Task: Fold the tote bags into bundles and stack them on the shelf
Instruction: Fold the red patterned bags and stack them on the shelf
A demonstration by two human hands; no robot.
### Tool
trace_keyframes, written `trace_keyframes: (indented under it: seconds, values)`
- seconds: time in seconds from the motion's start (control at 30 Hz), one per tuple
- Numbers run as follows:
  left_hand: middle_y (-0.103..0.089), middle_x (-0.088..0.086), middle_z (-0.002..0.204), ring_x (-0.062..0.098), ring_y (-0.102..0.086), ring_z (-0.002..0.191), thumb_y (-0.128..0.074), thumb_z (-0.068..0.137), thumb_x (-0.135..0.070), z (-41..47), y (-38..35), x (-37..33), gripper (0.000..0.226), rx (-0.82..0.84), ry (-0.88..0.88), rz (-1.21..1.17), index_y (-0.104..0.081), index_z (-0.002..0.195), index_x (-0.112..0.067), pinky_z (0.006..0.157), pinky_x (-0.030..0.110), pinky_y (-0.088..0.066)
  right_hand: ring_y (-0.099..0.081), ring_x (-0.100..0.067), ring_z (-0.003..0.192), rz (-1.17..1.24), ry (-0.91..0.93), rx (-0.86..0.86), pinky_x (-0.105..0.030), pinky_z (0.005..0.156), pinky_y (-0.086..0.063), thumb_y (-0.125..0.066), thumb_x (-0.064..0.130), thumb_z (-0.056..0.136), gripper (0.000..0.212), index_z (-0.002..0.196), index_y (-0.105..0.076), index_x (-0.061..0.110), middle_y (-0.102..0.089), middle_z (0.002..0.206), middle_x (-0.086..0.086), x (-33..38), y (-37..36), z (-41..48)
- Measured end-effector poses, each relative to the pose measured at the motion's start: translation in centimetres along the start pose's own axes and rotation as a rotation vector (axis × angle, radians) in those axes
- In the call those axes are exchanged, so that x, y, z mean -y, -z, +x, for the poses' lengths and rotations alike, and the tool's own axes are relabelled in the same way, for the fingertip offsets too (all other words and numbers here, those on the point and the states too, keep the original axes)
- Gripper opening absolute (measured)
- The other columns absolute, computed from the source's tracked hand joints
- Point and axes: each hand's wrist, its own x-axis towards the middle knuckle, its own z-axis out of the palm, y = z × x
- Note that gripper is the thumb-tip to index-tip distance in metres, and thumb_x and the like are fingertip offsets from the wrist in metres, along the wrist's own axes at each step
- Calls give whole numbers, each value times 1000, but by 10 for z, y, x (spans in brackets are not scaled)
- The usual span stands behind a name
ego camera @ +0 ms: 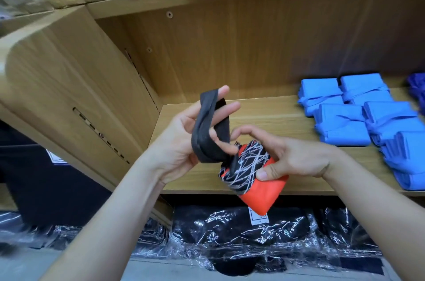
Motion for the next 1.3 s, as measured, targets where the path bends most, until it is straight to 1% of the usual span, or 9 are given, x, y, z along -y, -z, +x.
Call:
trace_keyframes:
  seconds: [0.1, 0.27, 0.43, 0.73, 0.83, 0.97, 1.1, 1.17, 1.3]
  values:
    - [-57, 1, 139, 23, -65, 112, -97, 40, -40, 3, 13, 13, 110, -70, -5, 90, -49, 138, -22, 86, 28, -55, -57, -17, 121, -100, 2, -130, -28, 101, -44, -62, -8, 87, 84, 139, -28, 48, -57, 132, 4, 8, 1, -8]
    - [-54, -3, 141, 16, -49, 132, -89, 50, -56, 12, 18, 36, 102, -43, -38, 256, -46, 135, -21, 104, 28, -43, -48, 6, 112, -667, -107, -98, -9, 97, -35, -67, 6, 87, 94, 124, -18, 78, -44, 126, 42, 34, -7, -4]
    - [-64, -12, 124, 11, -58, 121, -90, 42, -62, 22, 8, 48, 95, -112, 57, 316, -52, 122, -29, 99, 28, -47, -57, -10, 100, -904, -261, -63, -31, 91, -46, -71, 13, 83, 65, 127, -46, 54, -57, 104, 23, 40, -11, 8]
    - [-73, 1, 97, 14, -67, 93, -69, 81, 8, -22, 27, 7, 33, -477, -115, 788, -71, 101, -18, 92, 41, -54, -52, -6, 108, -919, -306, -136, -22, 84, -41, -67, 12, 85, 66, 136, -44, 46, -57, 118, 21, 34, -2, -5]
    - [-59, 3, 126, 20, -53, 123, -70, 73, 2, -27, 11, -7, 53, -99, -632, 1414, -62, 123, -13, 104, 40, -44, -53, -9, 101, -996, -324, -73, -19, 75, -42, -63, 10, 84, 66, 136, -44, 47, -57, 113, 19, 39, -1, -2]
    - [-58, 5, 131, 24, -45, 132, -75, 69, -13, -9, 4, 11, 68, 339, -710, 2135, -50, 132, -13, 118, 44, -22, -57, -7, 91, -1104, -315, -9, -23, 76, -46, -62, 11, 83, 51, 123, -53, 40, -58, 97, 22, 41, -3, 4]
    - [-62, -5, 65, 16, -61, 68, -71, 82, -31, 2, 32, 10, 13, 188, -424, 1838, -63, 81, -21, 85, 32, -52, -55, 6, 91, -813, -255, -46, -8, 74, -39, -71, 5, 80, 63, 121, -51, 49, -60, 101, 27, 34, 12, -5]
    - [-64, -1, 64, 13, -57, 63, -66, 91, -28, 1, 39, 9, 18, 85, -110, 1380, -64, 76, -18, 64, 24, -44, -56, 6, 100, -560, -180, -126, -8, 82, -39, -74, -1, 78, 65, 118, -52, 45, -62, 111, 22, 25, 19, -11]
    - [-64, 5, 63, 19, -68, 71, -58, 95, -30, 1, 43, 32, 27, 9, 50, 632, -61, 73, -15, 75, 21, -49, -61, -1, 106, -221, -59, -240, -14, 90, -44, -78, -8, 72, 67, 121, -56, 32, -66, 112, 18, 5, 17, -6]
